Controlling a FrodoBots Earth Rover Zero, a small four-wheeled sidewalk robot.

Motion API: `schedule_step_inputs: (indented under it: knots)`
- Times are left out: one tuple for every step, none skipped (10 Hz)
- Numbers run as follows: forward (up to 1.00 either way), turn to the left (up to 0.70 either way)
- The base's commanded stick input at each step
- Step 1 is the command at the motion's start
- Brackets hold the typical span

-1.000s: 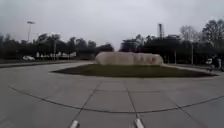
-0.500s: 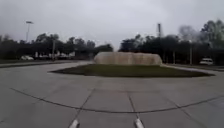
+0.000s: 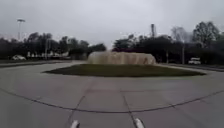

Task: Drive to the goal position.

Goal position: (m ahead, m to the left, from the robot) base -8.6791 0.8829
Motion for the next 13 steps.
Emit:
schedule_step_inputs:
  knots:
    - [0.0, -1.0]
    - [0.0, -1.0]
    - [0.0, -1.0]
    - [0.0, -1.0]
    - [0.0, -1.0]
    - [0.0, -1.0]
    - [0.0, -1.0]
    - [0.0, -1.0]
    - [0.0, -1.0]
    - [0.0, -1.0]
    - [0.0, -1.0]
    - [0.0, -1.0]
    - [0.0, -1.0]
